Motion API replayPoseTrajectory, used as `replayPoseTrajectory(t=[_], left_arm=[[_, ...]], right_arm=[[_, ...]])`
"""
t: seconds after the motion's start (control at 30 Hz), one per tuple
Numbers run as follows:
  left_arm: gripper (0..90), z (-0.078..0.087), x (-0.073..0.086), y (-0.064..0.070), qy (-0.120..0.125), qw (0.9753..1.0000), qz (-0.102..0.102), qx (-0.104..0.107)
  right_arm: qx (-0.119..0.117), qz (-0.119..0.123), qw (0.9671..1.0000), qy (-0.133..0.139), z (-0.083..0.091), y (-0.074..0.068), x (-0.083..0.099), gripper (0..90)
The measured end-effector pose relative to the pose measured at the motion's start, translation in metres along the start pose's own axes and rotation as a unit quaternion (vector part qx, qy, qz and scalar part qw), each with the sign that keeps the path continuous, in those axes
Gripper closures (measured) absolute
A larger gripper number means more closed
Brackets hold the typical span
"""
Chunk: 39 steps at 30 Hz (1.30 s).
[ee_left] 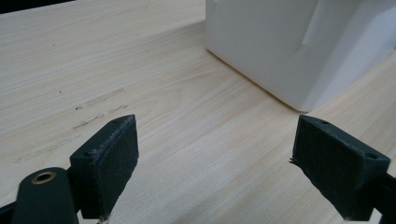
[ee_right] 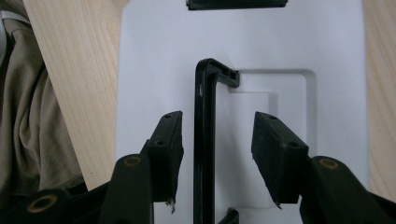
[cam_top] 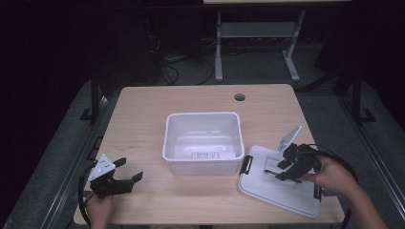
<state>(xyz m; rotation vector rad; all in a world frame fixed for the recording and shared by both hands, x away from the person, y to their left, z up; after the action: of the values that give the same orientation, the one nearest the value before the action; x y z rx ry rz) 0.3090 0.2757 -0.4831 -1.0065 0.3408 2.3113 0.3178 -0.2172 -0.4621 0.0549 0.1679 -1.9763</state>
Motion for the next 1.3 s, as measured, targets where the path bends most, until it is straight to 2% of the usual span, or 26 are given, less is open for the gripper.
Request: replayPoseTrajectory(t=[0.4, 0.87, 1.0, 1.3], left_arm=[[13.6, -0.0001, -0.0002, 0.0002, 0.0, 1.0, 0.0, 0.0], [13.6, -0.0003, 0.0, 0.0, -0.001, 1.0, 0.0, -0.001], [13.6, -0.0004, 0.0, -0.0002, -0.001, 1.0, 0.0, -0.001], [13.6, -0.0004, -0.0001, 0.0002, -0.001, 1.0, 0.0, -0.001]], right_arm=[[0.003, -0.003, 0.9999, -0.01, -0.0103, 0.0027, 0.0055, 59.7], [0.004, -0.012, 0.9999, -0.005, -0.0063, 0.0063, 0.0072, 66.1], [0.003, -0.013, 0.9999, -0.005, -0.006, 0.0068, 0.0081, 71.1], [0.001, -0.016, 0.9999, -0.004, -0.005, 0.0084, 0.0091, 73.8]])
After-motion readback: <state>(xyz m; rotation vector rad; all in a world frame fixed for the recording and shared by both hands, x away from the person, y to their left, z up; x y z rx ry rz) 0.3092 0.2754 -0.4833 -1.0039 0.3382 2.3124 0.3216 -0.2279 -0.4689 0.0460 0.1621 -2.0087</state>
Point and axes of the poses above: each handheld gripper's, and its own axes: z roughly backward along the jaws, x roughly out of its underside, y roughly to its right, the point moved 8 cm from there along -z, roughly forward along the jaws, and after that the axes turned 13 degrees about -y, right-handed, at the moved point
